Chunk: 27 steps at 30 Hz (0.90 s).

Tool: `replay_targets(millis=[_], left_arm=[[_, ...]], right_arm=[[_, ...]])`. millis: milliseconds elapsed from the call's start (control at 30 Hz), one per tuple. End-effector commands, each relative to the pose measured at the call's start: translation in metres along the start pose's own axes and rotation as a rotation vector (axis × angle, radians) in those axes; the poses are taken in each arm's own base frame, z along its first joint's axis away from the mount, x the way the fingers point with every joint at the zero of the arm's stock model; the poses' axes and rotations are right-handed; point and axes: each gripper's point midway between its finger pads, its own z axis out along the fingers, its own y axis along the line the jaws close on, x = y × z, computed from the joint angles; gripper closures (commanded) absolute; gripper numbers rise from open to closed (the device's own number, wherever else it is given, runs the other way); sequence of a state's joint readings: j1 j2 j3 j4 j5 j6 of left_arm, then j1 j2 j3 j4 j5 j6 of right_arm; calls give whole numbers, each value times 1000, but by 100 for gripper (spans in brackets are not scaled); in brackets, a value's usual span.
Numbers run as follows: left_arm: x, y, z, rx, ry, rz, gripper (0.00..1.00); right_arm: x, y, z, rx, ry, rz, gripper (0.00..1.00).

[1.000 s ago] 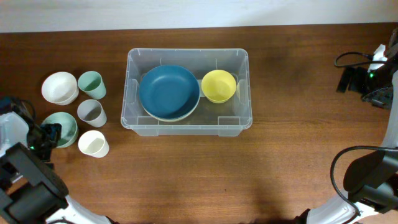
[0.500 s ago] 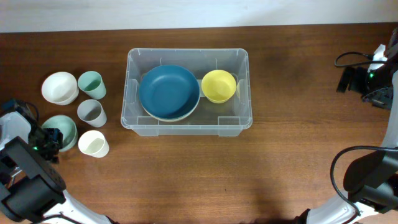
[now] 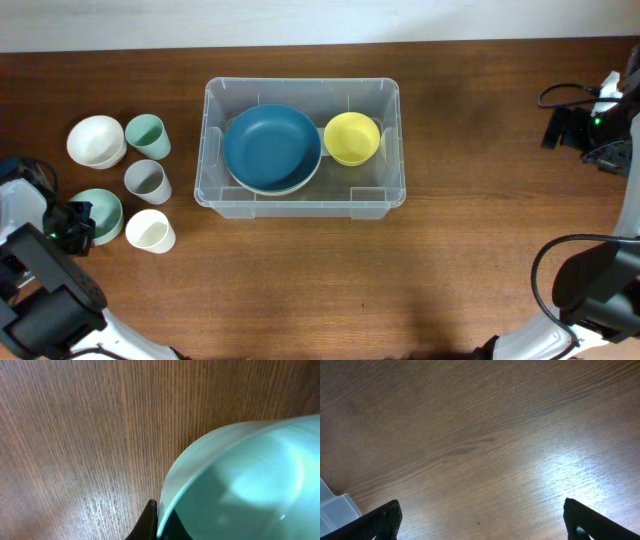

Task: Pack container
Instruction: 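Lower the left gripper and grasp the mint green bowl rim, then lift the mint green bowl and carry it over the bin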

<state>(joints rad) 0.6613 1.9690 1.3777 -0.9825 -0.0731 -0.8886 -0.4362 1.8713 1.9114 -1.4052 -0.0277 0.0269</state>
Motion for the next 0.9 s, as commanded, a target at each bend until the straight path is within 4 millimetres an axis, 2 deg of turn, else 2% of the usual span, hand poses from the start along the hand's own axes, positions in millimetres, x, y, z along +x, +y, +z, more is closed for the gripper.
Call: replay_targets(millis=[0, 133, 267, 300, 333, 367, 433, 500, 633, 733, 767, 867], left_arm=[[-18, 14, -6, -42, -4, -22, 99], [-37, 19, -47, 6, 18, -81, 99], [-42, -2, -103, 179, 48, 6, 99], [-40, -13, -125, 256, 43, 71, 99], [-39, -19, -136, 293, 37, 107, 99], [-31, -28, -161, 365, 21, 180, 99], [-16, -37, -188, 429, -3, 241, 99], [6, -48, -211, 495, -22, 326, 99], [69, -73, -251, 596, -69, 549, 99], [131, -98, -275, 674, -97, 728, 99], [171, -112, -285, 724, -99, 837, 99], [239, -129, -296, 791, -102, 1010, 99]], right_arm=[[1, -1, 2, -2, 7, 10, 1], [1, -1, 2, -2, 7, 10, 1], [1, -1, 2, -2, 7, 10, 1], [1, -1, 2, -2, 7, 10, 1], [1, -1, 2, -2, 7, 10, 1], [1, -1, 2, -2, 7, 10, 1], [1, -1, 2, -2, 7, 10, 1], [1, -1, 2, -2, 7, 10, 1], [1, -1, 2, -1, 7, 10, 1], [1, -1, 2, -2, 7, 10, 1], [1, -1, 2, -2, 7, 10, 1], [1, -1, 2, -2, 7, 10, 1]])
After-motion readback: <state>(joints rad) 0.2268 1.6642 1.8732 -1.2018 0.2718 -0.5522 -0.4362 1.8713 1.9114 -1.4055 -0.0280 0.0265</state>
